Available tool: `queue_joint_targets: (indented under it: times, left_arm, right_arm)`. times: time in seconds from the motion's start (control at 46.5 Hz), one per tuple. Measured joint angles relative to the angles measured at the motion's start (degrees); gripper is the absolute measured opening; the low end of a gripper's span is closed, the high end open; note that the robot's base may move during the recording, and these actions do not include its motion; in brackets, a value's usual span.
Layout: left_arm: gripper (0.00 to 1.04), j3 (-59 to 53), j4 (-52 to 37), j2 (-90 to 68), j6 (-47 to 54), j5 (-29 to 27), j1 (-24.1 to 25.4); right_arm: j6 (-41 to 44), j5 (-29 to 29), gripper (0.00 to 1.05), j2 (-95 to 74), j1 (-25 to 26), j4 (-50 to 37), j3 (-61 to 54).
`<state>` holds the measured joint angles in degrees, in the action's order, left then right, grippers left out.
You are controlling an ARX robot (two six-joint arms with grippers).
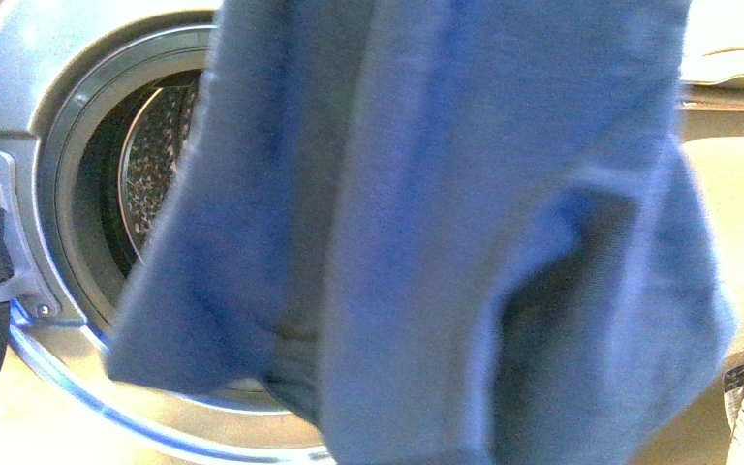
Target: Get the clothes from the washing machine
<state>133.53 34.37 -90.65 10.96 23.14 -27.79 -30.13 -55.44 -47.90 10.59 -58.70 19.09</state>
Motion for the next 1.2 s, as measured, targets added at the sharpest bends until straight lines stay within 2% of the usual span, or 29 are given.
queue_joint_targets:
  times: [0.194,0.43,0.796,0.968,1.205]
  left_arm:
    - [0.10,0.0,0.0,0.0,0.0,0.0,0.0]
    - [0.10,0.0,0.0,0.0,0.0,0.0,0.0]
    - [0.10,0.0,0.0,0.0,0.0,0.0,0.0]
    - [0.10,0.0,0.0,0.0,0.0,0.0,0.0]
    - [0.10,0.0,0.0,0.0,0.0,0.0,0.0]
  right_arm:
    - [3.9,3.3,0.97,-10.0,-6.7,5.2,8.3]
    - [3.9,4.6,0.97,-16.5,-12.8,8.7,14.5]
    - [-1.7,1.7,0.97,-22.4,-22.9,6.5,18.6]
    - [-1.4,2.7,0.97,-24.9,-26.0,8.2,20.5]
    - [2.6,8.0,0.97,-29.7,-28.2,10.7,24.4]
